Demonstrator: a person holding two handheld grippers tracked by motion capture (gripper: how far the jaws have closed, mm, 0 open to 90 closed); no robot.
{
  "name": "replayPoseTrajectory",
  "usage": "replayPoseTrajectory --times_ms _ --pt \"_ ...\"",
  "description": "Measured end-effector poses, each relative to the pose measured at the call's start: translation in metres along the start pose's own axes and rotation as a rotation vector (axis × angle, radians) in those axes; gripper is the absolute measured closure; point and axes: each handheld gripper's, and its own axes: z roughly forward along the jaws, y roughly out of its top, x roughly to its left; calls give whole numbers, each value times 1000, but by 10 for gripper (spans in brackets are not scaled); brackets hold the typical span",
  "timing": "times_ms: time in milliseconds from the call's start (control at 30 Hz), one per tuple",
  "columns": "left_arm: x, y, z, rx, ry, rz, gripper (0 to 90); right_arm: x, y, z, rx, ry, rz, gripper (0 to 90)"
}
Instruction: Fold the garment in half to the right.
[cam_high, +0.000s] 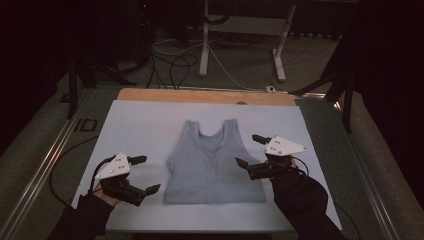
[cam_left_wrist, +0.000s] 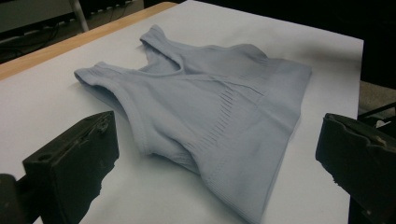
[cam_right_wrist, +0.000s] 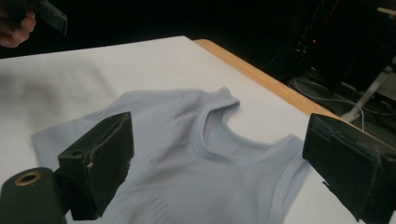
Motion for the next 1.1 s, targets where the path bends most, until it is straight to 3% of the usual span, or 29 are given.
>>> replayPoseTrajectory --times_ms 233,467,667,967,1100 --pt "-2 5 3 15 14 0 5 -5 18 19 2 17 -33 92" --pt "-7 8 10 39 22 8 5 -9 34 43 -5 42 -28 92" --pt "-13 12 15 58 23 -9 6 -12 45 60 -5 64 -26 92" --pt "-21 12 25 70 80 -37 5 -20 56 92 5 80 -14 92" --pt "-24 10 30 83 77 -43 6 -22 59 106 11 88 -3 92"
